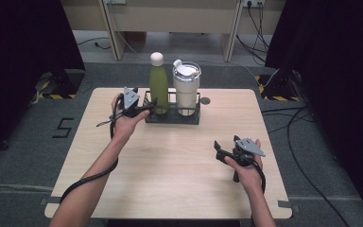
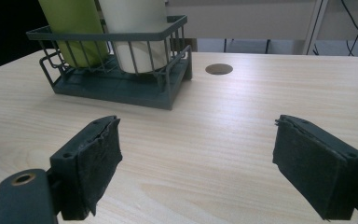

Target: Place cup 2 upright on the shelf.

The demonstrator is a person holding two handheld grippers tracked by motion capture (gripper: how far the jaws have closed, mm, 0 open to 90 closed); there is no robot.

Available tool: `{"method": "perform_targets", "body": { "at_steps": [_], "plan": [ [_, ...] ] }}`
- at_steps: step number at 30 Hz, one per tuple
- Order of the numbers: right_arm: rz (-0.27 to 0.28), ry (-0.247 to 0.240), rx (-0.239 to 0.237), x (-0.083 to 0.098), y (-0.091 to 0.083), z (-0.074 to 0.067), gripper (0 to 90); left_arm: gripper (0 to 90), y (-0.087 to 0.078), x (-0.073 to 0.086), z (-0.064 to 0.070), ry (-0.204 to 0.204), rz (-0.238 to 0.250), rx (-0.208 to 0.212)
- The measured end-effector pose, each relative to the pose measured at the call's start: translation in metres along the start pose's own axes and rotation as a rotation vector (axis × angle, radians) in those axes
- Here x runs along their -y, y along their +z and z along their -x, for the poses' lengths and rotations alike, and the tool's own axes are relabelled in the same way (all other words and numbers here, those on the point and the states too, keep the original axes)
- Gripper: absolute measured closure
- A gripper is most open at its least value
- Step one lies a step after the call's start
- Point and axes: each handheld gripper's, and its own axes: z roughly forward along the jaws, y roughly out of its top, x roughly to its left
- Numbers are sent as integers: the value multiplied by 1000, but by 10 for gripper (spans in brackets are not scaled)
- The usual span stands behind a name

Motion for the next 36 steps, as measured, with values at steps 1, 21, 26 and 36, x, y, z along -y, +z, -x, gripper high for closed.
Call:
{"method": "perform_targets", "body": {
  "at_steps": [1,21,26,36],
  "plan": [
    [1,-1,-1,0,0,0,150,128,-1,1,0,3,-1,1],
    [-2,-4,1,0,0,-1,150,131,-29,18,-9,3,-16,-12],
    [0,-1,3,0,-1,0,150,132,-36,21,-10,0,-16,-11],
    [-4,-2,2,1,-1,0,150,132,-52,30,-10,1,-17,-11]
  ]
}}
